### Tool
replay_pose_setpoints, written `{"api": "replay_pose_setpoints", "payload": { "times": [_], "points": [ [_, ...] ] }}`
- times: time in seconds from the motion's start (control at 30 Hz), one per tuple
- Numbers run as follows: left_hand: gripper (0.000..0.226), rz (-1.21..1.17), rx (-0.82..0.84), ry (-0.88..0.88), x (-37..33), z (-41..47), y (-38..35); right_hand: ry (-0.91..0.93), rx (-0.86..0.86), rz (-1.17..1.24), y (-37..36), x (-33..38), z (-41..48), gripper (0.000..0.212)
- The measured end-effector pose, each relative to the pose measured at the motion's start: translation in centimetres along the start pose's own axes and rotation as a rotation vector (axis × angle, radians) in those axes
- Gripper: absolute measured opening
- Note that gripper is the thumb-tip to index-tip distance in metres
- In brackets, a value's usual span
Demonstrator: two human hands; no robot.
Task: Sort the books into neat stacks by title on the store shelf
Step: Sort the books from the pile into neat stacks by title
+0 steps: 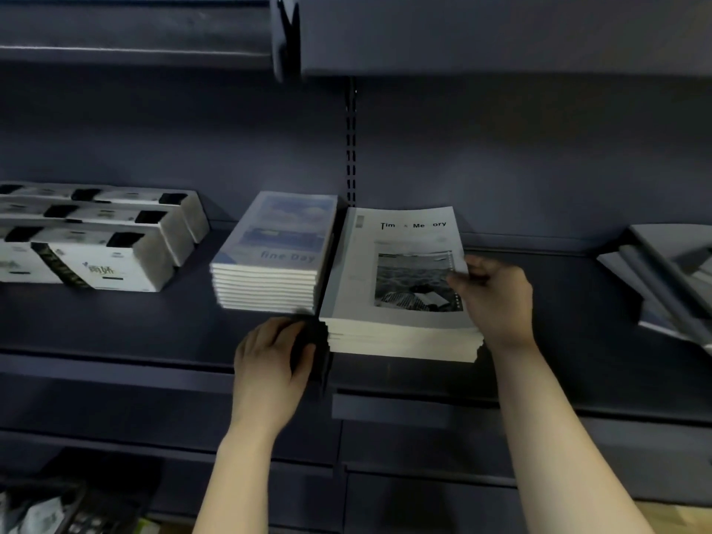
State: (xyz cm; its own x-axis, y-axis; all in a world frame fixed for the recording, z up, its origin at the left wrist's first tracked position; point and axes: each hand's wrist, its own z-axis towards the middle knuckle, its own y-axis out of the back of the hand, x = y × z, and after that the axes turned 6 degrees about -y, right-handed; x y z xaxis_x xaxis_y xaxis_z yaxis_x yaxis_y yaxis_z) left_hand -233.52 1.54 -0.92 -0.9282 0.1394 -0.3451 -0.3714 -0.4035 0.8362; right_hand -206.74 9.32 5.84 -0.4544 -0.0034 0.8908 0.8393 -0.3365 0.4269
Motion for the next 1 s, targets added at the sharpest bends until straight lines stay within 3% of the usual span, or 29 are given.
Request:
{"api": "replay_pose_setpoints", "payload": {
  "times": [0.57,0.77,1.0],
  "points": [
    [0.041,0.119,-0.084,-0.004,-0.5,-0.1,-0.9,0.105,-0.086,-0.275,-0.2,0.4,-0.1,0.038],
    [0.043,0.114,-0.083,-0.011,-0.5,-0.1,-1.0,0.098,-0.129,-0.263,-0.6,-0.7,0.4,0.039],
    [0.045,0.104,-0.057,-0.011,-0.5,-0.2,-1.1,0.066,-0.125,-0.175,-0.7,-0.7,0.2,0.026]
  ]
}}
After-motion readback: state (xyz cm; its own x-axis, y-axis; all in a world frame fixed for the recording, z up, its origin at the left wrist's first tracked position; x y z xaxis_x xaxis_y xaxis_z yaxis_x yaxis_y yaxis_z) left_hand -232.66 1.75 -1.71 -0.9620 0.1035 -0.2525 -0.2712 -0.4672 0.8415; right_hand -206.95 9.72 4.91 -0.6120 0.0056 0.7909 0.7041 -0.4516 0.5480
